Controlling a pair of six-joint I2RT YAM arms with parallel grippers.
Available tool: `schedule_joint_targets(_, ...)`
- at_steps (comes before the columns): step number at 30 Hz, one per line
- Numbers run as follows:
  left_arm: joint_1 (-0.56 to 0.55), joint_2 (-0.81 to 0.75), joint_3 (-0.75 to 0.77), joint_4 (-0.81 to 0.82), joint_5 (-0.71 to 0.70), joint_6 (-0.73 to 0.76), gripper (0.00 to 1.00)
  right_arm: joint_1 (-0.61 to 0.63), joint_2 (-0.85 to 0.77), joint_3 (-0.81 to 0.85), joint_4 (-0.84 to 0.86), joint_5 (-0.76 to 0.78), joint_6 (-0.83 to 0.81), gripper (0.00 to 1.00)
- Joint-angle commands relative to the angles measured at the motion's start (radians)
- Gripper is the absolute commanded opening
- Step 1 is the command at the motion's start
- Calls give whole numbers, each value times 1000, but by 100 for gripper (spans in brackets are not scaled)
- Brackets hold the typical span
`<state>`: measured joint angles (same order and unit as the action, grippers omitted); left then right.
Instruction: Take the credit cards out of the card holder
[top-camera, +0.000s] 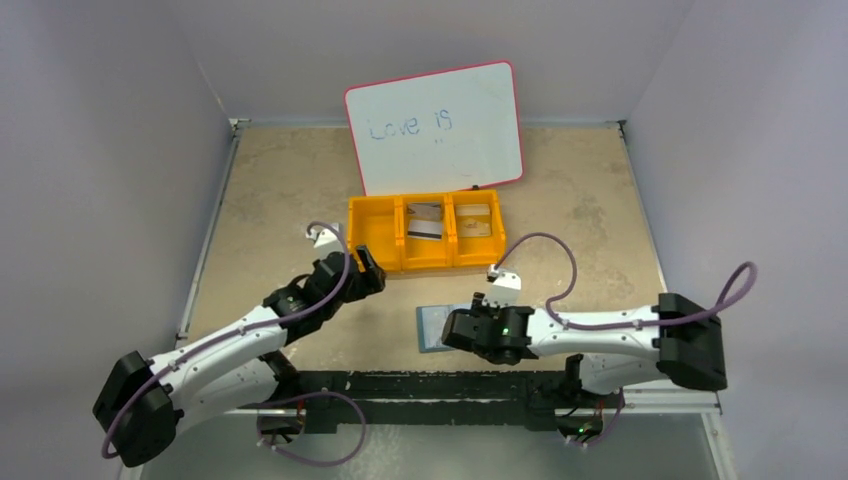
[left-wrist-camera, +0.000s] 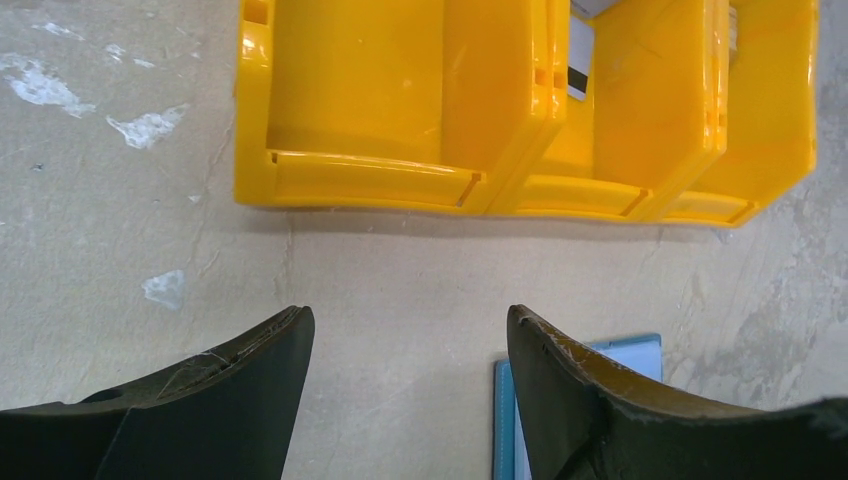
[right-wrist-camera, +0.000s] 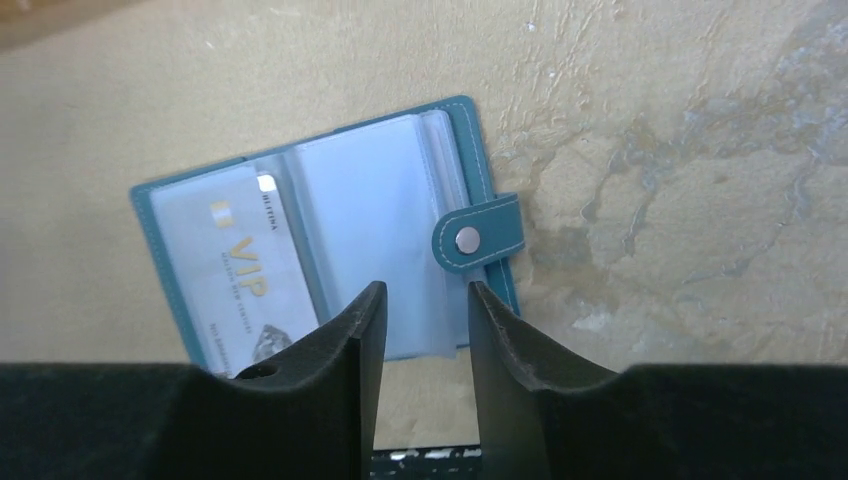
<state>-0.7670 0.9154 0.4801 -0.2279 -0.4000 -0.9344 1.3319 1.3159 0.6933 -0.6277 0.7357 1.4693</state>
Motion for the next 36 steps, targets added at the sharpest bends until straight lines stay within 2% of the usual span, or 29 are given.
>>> schedule_joint_targets(1, -1, 26, 36, 77, 62, 33, 71, -3, -136, -5, -93, 57, 49, 40)
schedule_joint_targets(4, -1, 56, 37, 101, 108, 45, 72, -3, -235, -10, 3, 43, -75, 42)
schedule_joint_targets(9, 0, 92, 23, 144, 190, 54, 72, -6, -363, -78, 355, -70, -391, 46)
schedule_joint_targets(12, -3, 112, 12, 178, 243, 53, 71, -46, -368, -138, 469, -154, -417, 47)
schedule_joint_targets(16, -2, 186, -5, 277, 361, 52, 71, -164, -319, -231, 653, -391, -470, 46)
schedule_joint_targets(19, -11, 290, 29, 286, 427, 55, 63, -183, -266, -261, 738, -441, -457, 45)
schedule_joint_targets(25, -79, 365, 45, 268, 416, 35, 57, -217, -164, -250, 801, -507, -465, 37)
schedule_joint_targets(33, -94, 369, 14, 309, 456, 26, 56, -235, -138, -270, 733, -476, -382, 39)
schedule_joint_targets(36, -95, 409, 14, 326, 484, 35, 55, -255, -119, -296, 763, -520, -385, 37)
